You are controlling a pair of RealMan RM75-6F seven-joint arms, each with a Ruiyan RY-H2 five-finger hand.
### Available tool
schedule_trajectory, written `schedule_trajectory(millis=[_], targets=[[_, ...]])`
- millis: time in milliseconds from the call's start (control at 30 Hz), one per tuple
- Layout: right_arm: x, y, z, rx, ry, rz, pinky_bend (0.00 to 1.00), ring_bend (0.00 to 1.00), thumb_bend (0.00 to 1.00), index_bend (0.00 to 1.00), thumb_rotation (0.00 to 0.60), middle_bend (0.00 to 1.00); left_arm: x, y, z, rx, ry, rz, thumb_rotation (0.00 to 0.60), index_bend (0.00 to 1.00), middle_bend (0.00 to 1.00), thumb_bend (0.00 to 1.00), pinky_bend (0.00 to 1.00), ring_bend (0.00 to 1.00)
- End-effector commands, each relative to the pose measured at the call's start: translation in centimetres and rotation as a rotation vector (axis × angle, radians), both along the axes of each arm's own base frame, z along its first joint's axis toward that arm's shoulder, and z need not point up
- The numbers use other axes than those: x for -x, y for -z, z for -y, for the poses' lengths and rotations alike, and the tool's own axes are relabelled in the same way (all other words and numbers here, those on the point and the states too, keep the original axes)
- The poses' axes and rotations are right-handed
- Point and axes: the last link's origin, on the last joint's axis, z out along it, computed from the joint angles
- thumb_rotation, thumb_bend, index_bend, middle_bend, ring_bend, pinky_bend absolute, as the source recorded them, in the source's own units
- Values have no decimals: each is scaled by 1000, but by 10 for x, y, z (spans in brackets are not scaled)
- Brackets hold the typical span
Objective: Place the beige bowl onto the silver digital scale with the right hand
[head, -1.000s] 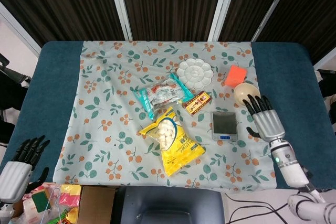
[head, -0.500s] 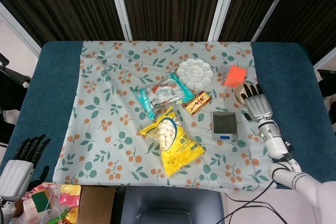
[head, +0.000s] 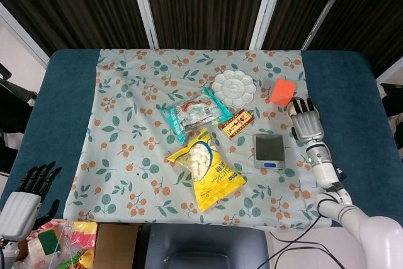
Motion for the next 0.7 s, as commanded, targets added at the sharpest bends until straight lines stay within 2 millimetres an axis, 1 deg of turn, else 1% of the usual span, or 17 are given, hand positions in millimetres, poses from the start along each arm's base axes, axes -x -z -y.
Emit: schedule_trajectory(millis=[33,200,333,467,533,700], targets=[[-7,-7,-5,18,-55,22,0,0,795,794,600,111,0,0,0,2,1,1,600,0,0,455,91,12],[-27,-18,-24,35,-188,40,0,0,794,794,600,111,-1,0,0,1,3,1,600,0,0,455,91,12],[-46,-20,-47,18,-285,27,0,0,794,794,600,111,-2,0,1,2,5,2,600,0,0,455,91,12],[-58,-11,-73,-35,-348,-7,0,0,793,784,600,111,-2,-1,2,0,11,11,600,0,0,455,91,12],[-60,-4,-82,-61,-359,-35,0,0,793,763,600,111,-2,-2,3,3,13,14,600,0,0,454,91,12],[-61,12,-96,-113,-371,-62,0,0,794,731,600,111,-2,-3,4,6,19,21,600,0,0,455,91,12]])
